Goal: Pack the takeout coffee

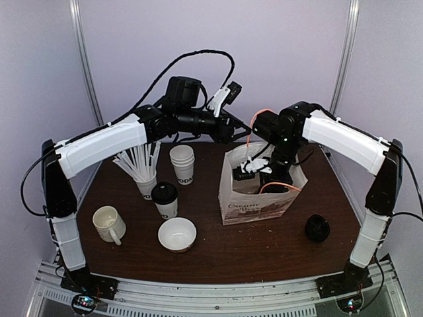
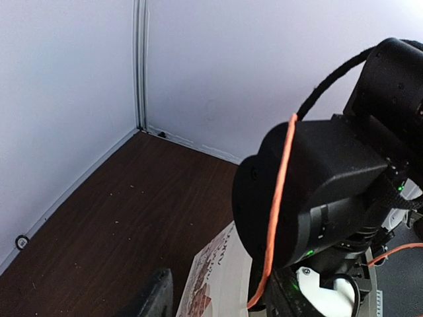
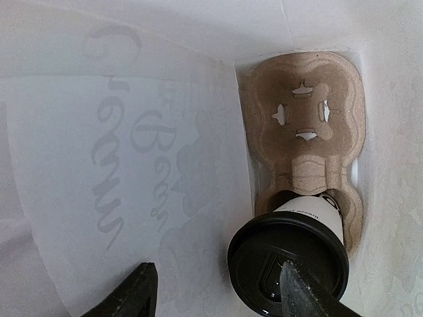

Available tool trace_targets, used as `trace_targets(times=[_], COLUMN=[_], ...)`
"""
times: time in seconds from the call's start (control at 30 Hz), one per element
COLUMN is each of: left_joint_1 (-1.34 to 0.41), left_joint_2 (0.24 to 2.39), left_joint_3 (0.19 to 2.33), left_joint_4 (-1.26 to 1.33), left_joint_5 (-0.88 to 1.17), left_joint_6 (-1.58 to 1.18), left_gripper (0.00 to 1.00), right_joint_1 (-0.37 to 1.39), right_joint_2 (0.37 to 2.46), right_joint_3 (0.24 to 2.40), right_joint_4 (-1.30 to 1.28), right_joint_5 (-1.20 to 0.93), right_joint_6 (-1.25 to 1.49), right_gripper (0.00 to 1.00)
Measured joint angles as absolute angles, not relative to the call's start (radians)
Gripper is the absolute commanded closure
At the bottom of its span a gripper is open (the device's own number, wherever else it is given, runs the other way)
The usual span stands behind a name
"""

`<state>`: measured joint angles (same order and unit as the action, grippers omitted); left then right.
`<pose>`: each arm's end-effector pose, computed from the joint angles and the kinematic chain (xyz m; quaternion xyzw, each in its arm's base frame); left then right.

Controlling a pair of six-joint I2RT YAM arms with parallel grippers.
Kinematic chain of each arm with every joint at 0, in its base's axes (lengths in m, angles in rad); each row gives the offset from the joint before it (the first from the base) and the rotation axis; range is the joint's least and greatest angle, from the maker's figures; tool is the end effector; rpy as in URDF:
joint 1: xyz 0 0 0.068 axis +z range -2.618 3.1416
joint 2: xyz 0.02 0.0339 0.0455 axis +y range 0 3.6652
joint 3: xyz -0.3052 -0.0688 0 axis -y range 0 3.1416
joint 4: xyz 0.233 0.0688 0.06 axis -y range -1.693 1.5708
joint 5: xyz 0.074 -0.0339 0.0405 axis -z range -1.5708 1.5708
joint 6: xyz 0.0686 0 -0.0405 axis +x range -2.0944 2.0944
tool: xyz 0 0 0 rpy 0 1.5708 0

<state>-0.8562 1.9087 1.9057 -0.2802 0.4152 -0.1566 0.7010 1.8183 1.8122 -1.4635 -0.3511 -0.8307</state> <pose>0.2974 -0.3850 0.4225 0.3844 0.6929 -0.4290 0.4337 0.2462 0.2387 0.3303 -0.6880 0.7027 0.1708 0.0610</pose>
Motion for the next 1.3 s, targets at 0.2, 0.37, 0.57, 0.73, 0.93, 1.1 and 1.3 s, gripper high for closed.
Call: trace_targets(times=[0.2, 0.37, 0.57, 0.73, 0.93, 1.1, 1.3], left_joint_1=[-0.857, -0.857, -0.856, -0.853, -0.850, -0.848, -0.844], left_joint_2=[1.906, 1.936, 1.984, 1.996, 2.002, 2.009, 2.009], left_joint_3=[1.890, 1.935, 1.980, 1.982, 1.982, 1.985, 1.989], left_joint_4=[-0.289, -0.289, -0.284, -0.264, -0.255, -0.255, -0.255], left_joint_5=[0.427, 0.435, 0.446, 0.450, 0.451, 0.450, 0.446], left_joint_6=[-0.156, -0.160, -0.159, -0.174, -0.187, -0.192, -0.194], left_gripper=[0.64, 0.96, 1.00, 1.00, 1.00, 1.00, 1.00], right_joint_1=[0.701, 0.703, 0.739, 0.768, 0.775, 0.767, 0.749], right_joint_2=[1.818, 1.818, 1.811, 1.804, 1.775, 1.737, 1.697], right_joint_3=[1.812, 1.812, 1.761, 1.742, 1.754, 1.855, 1.914], right_joint_4=[-1.464, -1.465, -1.459, -1.458, -1.448, -1.390, -1.345], right_joint_5=[-0.344, -0.340, -0.310, -0.289, -0.286, -0.272, -0.260], right_joint_6=[-0.831, -0.833, -0.855, -0.884, -0.886, -0.854, -0.830], right_gripper=[0.33, 0.30, 0.31, 0.31, 0.28, 0.28, 0.28])
